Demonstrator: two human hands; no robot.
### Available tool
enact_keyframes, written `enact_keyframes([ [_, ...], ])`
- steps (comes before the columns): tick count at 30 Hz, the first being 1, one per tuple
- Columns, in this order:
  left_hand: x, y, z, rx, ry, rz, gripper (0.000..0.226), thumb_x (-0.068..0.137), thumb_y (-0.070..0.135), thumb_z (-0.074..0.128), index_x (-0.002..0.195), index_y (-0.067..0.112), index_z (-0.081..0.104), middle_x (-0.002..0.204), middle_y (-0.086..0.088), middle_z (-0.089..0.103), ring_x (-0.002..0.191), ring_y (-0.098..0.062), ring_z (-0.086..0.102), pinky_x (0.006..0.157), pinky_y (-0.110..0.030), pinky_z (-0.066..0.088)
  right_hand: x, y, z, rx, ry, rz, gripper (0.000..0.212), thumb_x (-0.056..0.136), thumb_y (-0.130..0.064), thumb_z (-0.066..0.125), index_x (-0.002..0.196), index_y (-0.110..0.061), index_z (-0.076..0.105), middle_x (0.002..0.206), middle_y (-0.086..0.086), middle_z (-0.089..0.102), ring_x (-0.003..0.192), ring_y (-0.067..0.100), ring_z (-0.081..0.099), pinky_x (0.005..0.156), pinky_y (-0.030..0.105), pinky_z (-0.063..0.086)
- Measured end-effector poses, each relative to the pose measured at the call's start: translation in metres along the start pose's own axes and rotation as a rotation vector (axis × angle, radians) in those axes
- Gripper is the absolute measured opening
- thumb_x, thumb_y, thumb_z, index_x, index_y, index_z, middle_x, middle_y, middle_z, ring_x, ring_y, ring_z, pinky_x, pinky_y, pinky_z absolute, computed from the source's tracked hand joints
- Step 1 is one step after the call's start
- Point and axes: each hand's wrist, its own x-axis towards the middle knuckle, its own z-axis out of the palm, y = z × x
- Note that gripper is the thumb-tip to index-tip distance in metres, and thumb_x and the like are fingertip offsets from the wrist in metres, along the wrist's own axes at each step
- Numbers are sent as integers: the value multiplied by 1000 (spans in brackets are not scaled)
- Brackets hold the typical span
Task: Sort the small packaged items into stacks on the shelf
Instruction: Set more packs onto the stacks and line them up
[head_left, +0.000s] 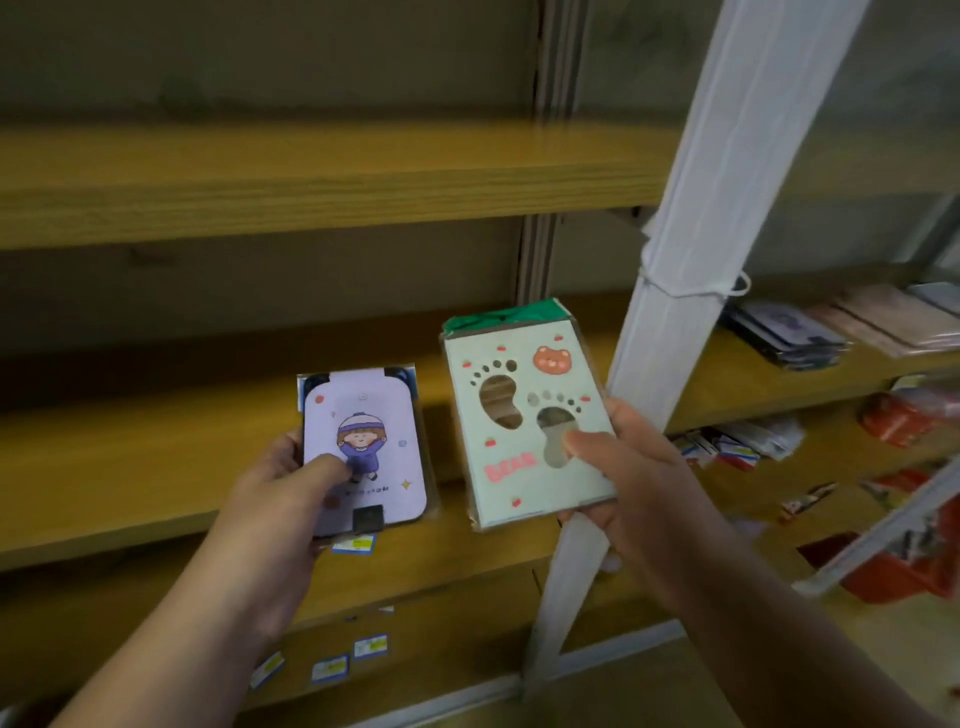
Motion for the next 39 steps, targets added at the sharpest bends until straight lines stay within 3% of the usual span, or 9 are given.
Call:
enact_keyframes([
  [8,-87,-20,80,21,11,66,19,86,6,63,96,21,68,94,-8,79,84,-24,76,63,-35,53,-59,-27,-90,55,-164,16,27,92,-13,59,89,-37,70,92,-4,78,86,19,75,56,31,59],
  [10,-107,-28,104,-2,-7,92,19,84,6,63,89,22,71,94,-9,79,83,-26,77,57,-32,57,-75,-33,-116,85,-188,22,24,94,-10,57,99,-31,68,97,0,78,89,22,75,57,32,59],
  [13,-133,-41,144,-12,-64,116,28,72,11,66,97,22,72,102,-14,77,96,-36,73,82,-51,57,-98,-40,-156,134,-210,28,26,96,-9,54,117,-21,59,108,7,76,99,28,72,65,39,61],
  [22,-165,-69,261,54,-123,36,28,88,7,61,112,21,65,101,-10,78,90,-30,76,72,-44,56,-137,-56,-264,246,-74,58,42,86,-17,61,128,-15,54,114,14,73,105,33,70,68,41,57],
  [25,-162,-71,298,64,-177,24,26,89,7,61,111,21,65,99,-7,79,87,-24,76,69,-40,56,-139,-62,-294,274,7,27,31,94,-16,56,125,-14,55,113,13,74,103,32,70,64,32,58],
  [31,-143,-80,362,56,-290,-20,32,91,8,62,120,21,62,104,-5,78,94,-23,75,64,-32,61,-139,-68,-347,393,127,-13,33,92,-20,56,123,-7,57,115,17,72,106,36,69,70,40,60],
  [35,-123,-91,398,43,-356,-58,28,96,13,59,122,25,59,103,-8,78,93,-33,74,87,-54,55,-129,-61,-380,430,209,-35,44,87,-24,58,126,-4,56,123,22,67,113,41,64,95,61,49],
  [37,-110,-94,417,33,-388,-86,28,96,15,59,121,27,59,100,-10,78,90,-32,74,94,-58,47,-118,-59,-395,440,248,-24,42,85,-23,59,122,-4,58,120,22,68,110,40,66,92,59,52],
  [39,-93,-97,434,13,-374,-95,27,96,13,60,121,24,60,99,-8,79,92,-26,75,84,-46,58,-103,-61,-410,414,282,3,38,83,-22,63,116,-3,62,115,21,70,104,37,69,79,48,59],
])
